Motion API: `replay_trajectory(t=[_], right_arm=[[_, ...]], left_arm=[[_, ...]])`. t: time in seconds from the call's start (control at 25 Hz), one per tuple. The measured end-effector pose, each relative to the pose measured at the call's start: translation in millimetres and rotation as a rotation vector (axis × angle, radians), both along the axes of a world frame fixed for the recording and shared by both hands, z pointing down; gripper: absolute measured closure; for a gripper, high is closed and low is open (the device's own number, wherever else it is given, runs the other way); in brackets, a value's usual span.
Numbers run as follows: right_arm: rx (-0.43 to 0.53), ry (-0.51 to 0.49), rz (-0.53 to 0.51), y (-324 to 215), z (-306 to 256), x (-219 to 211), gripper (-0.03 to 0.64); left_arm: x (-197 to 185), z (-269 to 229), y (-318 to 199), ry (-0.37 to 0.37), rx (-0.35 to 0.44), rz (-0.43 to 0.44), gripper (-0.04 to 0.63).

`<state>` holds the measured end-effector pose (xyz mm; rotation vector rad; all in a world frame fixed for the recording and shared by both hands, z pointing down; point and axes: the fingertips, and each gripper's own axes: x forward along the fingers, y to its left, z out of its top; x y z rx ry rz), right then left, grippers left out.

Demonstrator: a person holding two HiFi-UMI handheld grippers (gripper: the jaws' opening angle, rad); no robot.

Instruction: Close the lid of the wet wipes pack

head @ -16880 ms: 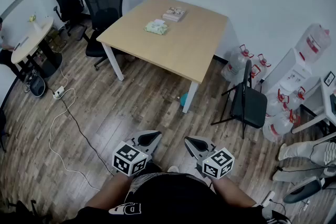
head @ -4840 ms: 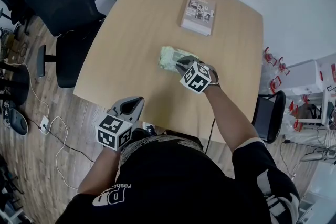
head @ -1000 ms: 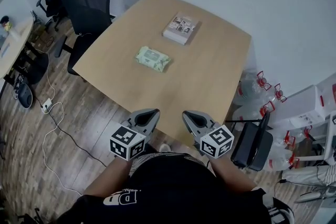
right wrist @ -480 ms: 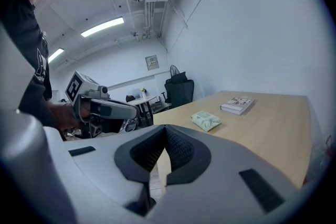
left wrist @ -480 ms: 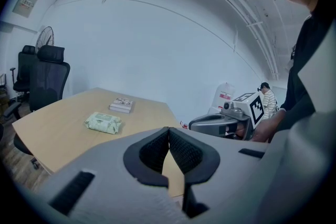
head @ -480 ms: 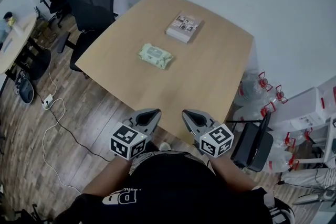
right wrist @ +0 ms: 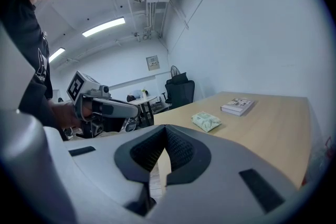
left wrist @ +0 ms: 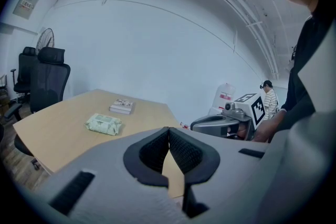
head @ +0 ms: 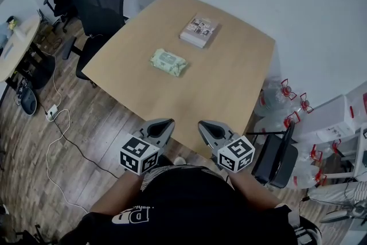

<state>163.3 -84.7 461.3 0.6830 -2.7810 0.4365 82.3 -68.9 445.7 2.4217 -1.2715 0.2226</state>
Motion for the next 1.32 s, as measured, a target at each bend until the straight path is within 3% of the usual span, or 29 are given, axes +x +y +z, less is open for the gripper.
replay_trajectory(t=[1.32], right_arm=[[0.002, -0.005, -0.004, -2, 2, -7, 0.612]], left_arm=[[-9, -1, -8, -0.001, 0.005, -0.018, 0.577]])
